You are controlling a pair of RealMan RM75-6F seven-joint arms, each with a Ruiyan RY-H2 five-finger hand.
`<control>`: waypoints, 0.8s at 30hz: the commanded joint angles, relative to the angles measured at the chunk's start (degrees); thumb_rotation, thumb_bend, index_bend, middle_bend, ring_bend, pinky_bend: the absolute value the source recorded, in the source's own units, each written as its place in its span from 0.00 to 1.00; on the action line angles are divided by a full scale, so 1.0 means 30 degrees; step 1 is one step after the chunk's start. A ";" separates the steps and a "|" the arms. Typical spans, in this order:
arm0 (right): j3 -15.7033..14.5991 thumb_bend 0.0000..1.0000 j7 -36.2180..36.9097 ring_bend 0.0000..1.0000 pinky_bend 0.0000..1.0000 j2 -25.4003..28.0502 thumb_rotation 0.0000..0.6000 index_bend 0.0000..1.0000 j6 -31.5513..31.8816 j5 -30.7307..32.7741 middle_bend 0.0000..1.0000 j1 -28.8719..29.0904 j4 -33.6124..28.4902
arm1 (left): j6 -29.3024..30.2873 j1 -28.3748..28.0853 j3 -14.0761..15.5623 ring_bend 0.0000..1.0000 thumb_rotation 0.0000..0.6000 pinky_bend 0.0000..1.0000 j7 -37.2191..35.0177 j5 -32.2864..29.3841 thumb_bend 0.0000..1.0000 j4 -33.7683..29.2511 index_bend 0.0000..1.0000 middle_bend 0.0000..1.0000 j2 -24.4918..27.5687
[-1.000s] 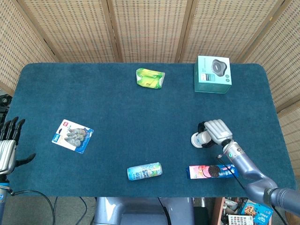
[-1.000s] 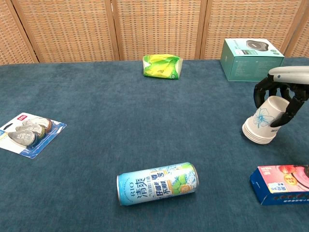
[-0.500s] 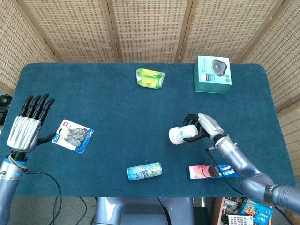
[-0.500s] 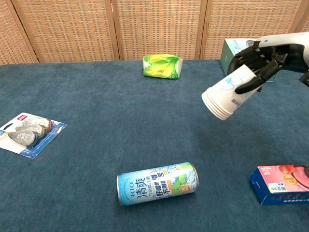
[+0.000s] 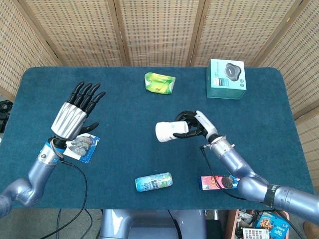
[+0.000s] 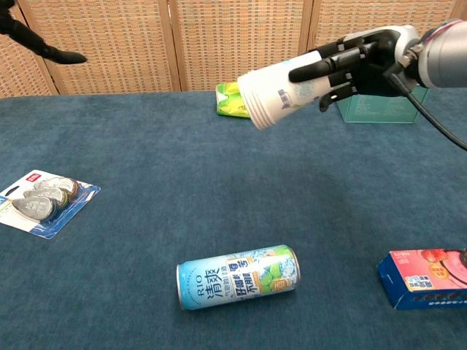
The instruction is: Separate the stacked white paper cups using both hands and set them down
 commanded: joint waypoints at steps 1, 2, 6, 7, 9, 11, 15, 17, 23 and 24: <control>0.0384 0.47 0.0557 0.51 0.64 -0.0339 1.00 0.58 -0.0205 0.0795 0.61 0.0212 -0.0005 | 0.0351 -0.1369 -0.0234 0.00 1.00 0.00 -0.0800 0.0543 0.18 0.2177 0.13 0.00 -0.1975; 0.0484 0.47 0.0737 0.51 0.64 -0.0408 1.00 0.58 -0.0271 0.1114 0.61 0.0253 0.0059 | 0.0457 -0.1579 -0.0215 0.00 1.00 0.00 -0.0952 0.0637 0.18 0.2569 0.14 0.00 -0.2316; 0.0768 0.48 0.1347 0.51 0.64 -0.0632 1.00 0.58 -0.0554 0.2481 0.61 0.0419 0.0359 | 0.0736 -0.2458 -0.0038 0.00 1.00 0.00 -0.1546 0.1045 0.18 0.3924 0.26 0.00 -0.3493; 0.0837 0.48 0.1507 0.51 0.64 -0.0655 1.00 0.58 -0.0680 0.2859 0.61 0.0455 0.0403 | 0.0845 -0.2751 0.0071 0.00 1.00 0.00 -0.1861 0.1269 0.18 0.4356 0.29 0.00 -0.3800; 0.0924 0.48 0.1660 0.51 0.64 -0.0739 1.00 0.58 -0.0712 0.3334 0.61 0.0507 0.0462 | 0.0984 -0.3207 0.0205 0.00 1.00 0.00 -0.2269 0.1486 0.18 0.5092 0.31 0.00 -0.4373; 0.0931 0.48 0.1656 0.51 0.64 -0.0805 1.00 0.58 -0.0702 0.3588 0.61 0.0557 0.0446 | 0.1254 -0.3543 0.0251 0.00 1.00 0.00 -0.2527 0.1615 0.18 0.5717 0.31 0.00 -0.4933; 0.0960 0.49 0.1604 0.51 0.64 -0.0846 1.00 0.58 -0.0722 0.3764 0.61 0.0558 0.0263 | 0.1870 -0.4034 0.0299 0.00 1.00 0.00 -0.2983 0.1727 0.18 0.6900 0.32 0.00 -0.5998; 0.1098 0.49 0.1721 0.51 0.64 -0.0827 1.00 0.58 -0.0803 0.3811 0.61 0.0484 0.0097 | 0.2163 -0.4282 0.0344 0.00 1.00 0.00 -0.3182 0.1778 0.18 0.7555 0.32 0.00 -0.6514; 0.1384 0.50 0.1978 0.51 0.64 -0.0692 1.00 0.58 -0.1330 0.3465 0.61 0.0172 -0.0232 | 0.2337 -0.4930 0.0355 0.00 1.00 0.00 -0.3598 0.1470 0.18 0.8844 0.37 0.00 -0.7723; 0.1401 0.50 0.1987 0.51 0.64 -0.0684 1.00 0.58 -0.1357 0.3437 0.61 0.0150 -0.0244 | 0.2314 -0.5007 0.0388 0.00 1.00 0.00 -0.3603 0.1458 0.18 0.8961 0.38 0.00 -0.7827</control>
